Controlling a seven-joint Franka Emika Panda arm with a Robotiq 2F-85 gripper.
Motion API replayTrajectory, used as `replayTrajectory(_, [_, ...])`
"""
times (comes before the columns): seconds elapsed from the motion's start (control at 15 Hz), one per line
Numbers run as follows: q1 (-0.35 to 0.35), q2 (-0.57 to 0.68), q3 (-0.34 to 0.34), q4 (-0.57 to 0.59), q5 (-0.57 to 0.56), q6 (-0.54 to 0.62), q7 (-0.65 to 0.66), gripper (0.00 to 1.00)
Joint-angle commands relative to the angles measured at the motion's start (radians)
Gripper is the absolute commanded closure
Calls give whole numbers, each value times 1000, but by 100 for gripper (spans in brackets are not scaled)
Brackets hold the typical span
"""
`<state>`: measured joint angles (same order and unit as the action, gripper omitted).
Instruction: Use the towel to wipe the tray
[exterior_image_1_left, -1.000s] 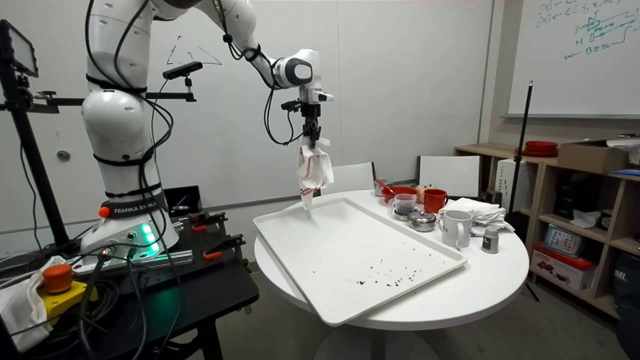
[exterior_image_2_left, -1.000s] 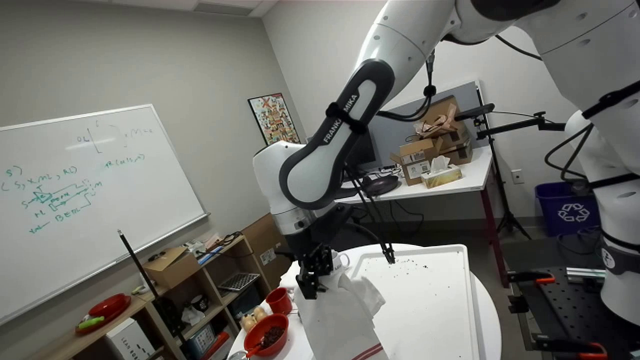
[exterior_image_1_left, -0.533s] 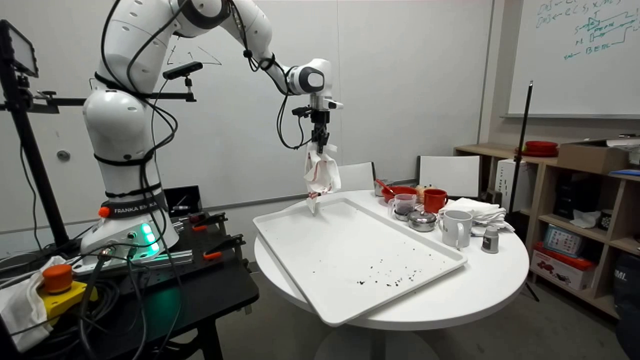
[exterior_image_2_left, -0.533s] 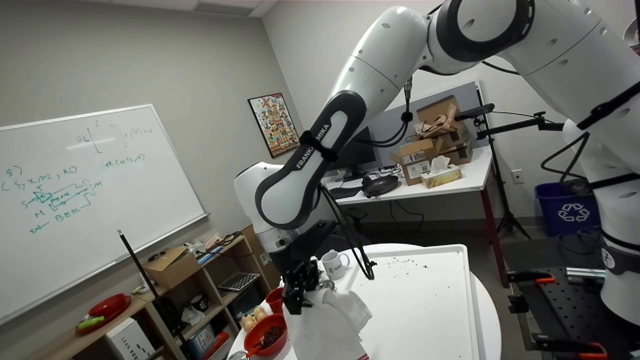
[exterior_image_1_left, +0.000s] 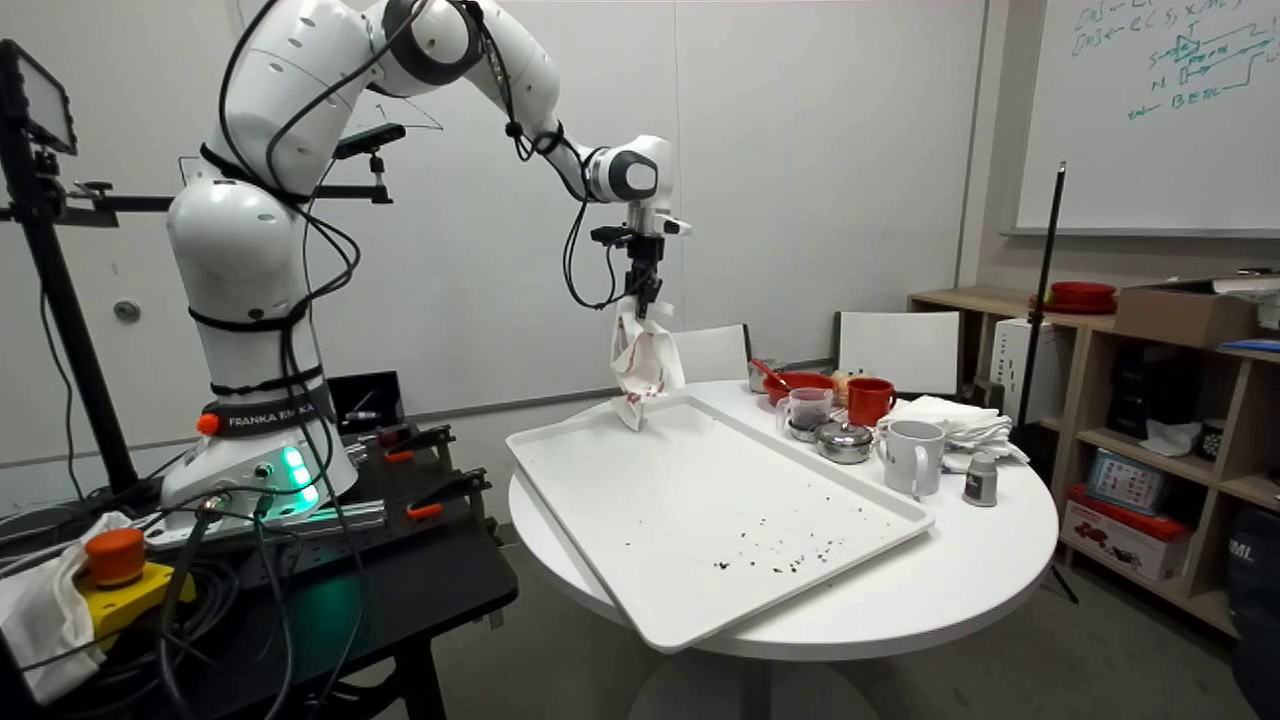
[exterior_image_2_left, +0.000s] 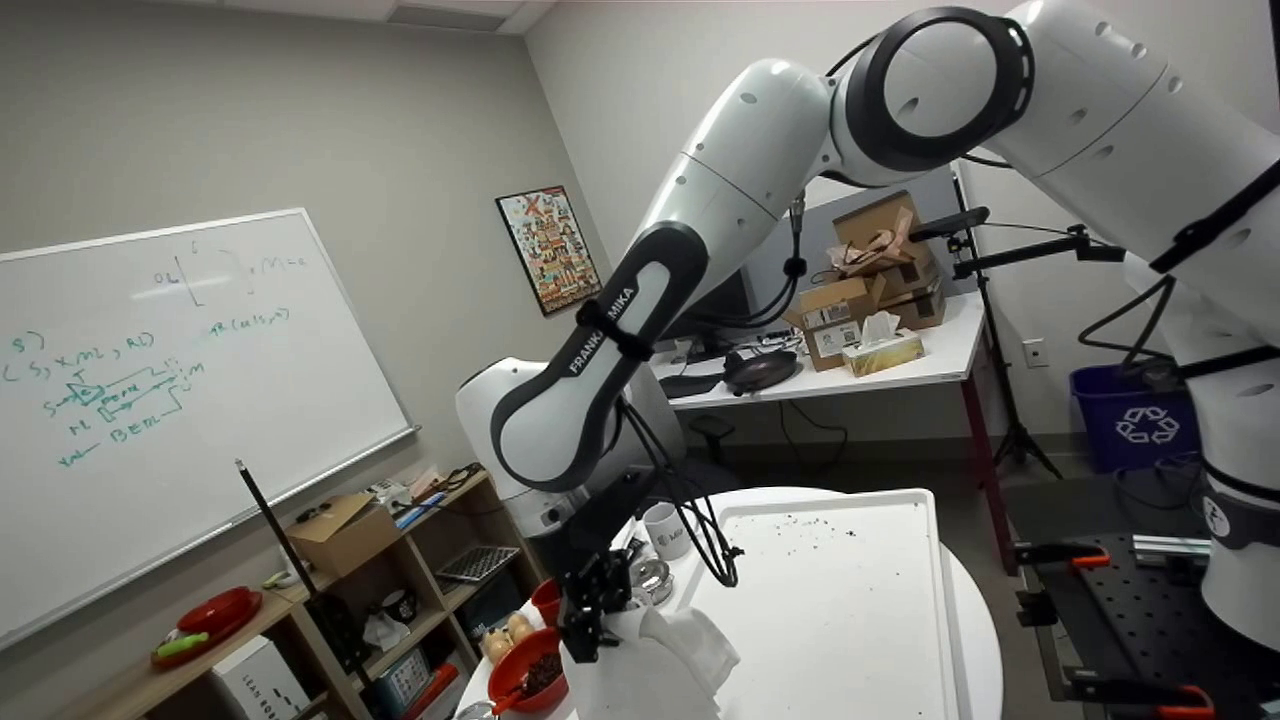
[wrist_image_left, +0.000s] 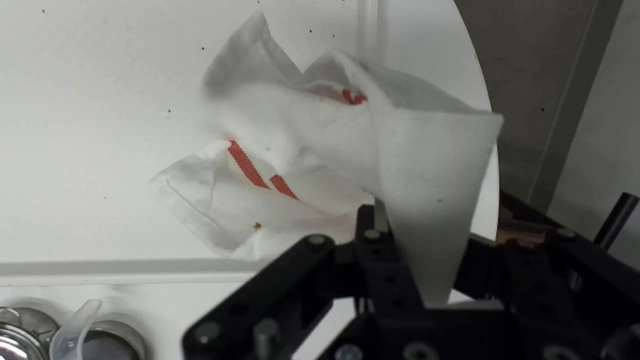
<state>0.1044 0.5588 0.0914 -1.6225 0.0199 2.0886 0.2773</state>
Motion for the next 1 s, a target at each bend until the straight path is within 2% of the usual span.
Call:
replayTrajectory(0.0, [11, 58, -6, 71, 27, -47, -49, 89])
replayTrajectory(0.13, [13, 73, -7, 81, 25, -52, -57, 95])
replayTrajectory(0.2, [14, 81, -8, 89, 24, -57, -60, 90])
replayTrajectory(0.27, [15, 88, -8, 94, 24, -59, -62, 92])
replayTrajectory(0.4, [16, 104, -8, 111, 24, -70, -66, 87])
replayTrajectory(0.47, [17, 111, -8, 119, 24, -74, -66, 78])
replayTrajectory(0.6, [18, 128, -9, 137, 23, -86, -67, 78])
replayTrajectory(0.67, [20, 137, -9, 148, 22, -92, -64, 72])
replayTrajectory(0.73, [20, 146, -9, 157, 23, -99, -67, 85])
replayTrajectory(0.8, [20, 156, -10, 169, 23, -106, -66, 92])
replayTrajectory(0.87, [21, 166, -9, 182, 23, -113, -67, 95])
replayTrajectory(0.93, [21, 178, -9, 195, 23, -122, -68, 92])
